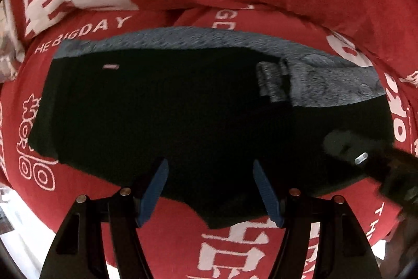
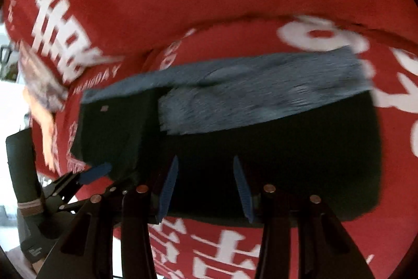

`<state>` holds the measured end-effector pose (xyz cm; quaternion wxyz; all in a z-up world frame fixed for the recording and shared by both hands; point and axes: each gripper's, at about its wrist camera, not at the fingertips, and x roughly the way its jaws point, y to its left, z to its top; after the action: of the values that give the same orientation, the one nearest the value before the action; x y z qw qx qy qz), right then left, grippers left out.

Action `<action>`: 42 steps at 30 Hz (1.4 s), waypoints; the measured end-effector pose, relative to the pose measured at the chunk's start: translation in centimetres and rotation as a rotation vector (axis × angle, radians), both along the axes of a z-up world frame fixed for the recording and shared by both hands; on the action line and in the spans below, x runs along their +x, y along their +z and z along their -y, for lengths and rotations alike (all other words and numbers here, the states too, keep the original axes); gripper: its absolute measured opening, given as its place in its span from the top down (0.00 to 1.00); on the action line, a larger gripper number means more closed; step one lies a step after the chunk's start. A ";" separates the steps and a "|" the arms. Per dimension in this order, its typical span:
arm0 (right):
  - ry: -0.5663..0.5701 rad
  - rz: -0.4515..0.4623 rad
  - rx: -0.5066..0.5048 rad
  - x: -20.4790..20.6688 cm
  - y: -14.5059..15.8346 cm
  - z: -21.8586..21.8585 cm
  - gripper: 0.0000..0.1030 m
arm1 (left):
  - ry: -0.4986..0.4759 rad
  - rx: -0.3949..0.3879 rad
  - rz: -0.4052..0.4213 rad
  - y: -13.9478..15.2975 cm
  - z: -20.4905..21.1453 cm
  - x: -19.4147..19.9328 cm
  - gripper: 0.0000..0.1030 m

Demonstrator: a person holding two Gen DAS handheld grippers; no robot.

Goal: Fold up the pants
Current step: 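Release the folded end and open both grippers above the pants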

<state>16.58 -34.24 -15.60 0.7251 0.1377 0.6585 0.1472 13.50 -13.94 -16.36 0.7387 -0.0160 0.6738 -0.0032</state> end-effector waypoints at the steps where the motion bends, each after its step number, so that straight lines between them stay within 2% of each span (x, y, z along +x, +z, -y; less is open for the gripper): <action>1: 0.014 -0.033 0.001 -0.1 -0.8 -0.7 0.54 | 0.002 0.002 -0.001 0.0 -0.3 -0.2 0.33; 3: 0.019 -0.087 -0.013 -0.7 -1.9 -1.6 0.53 | 0.009 0.001 -0.002 -0.1 -0.6 -0.2 0.33; 5: 0.024 -0.063 -0.034 -1.4 -1.4 -2.1 0.48 | 0.016 -0.004 -0.001 0.0 -1.2 -0.4 0.33; 12: 0.058 -0.072 -0.067 -2.5 -1.2 -3.1 0.47 | 0.029 -0.013 -0.022 0.0 -2.7 -1.2 0.33; 22: 0.061 -0.079 -0.114 -2.2 -1.4 -4.3 0.37 | 0.028 0.003 -0.040 -0.1 -4.1 -1.6 0.33; 24: 0.059 -0.078 -0.121 -2.2 -1.5 -4.4 0.36 | 0.034 0.002 -0.041 -0.1 -4.4 -1.8 0.17; 42: 0.059 -0.087 -0.111 -2.3 -1.3 -4.9 0.33 | 0.046 -0.014 -0.058 -0.2 -5.1 -2.3 0.16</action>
<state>14.30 -29.34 -16.92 0.6977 0.0839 0.7003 0.1258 11.17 -8.81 -16.51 0.7186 -0.0368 0.6943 0.0096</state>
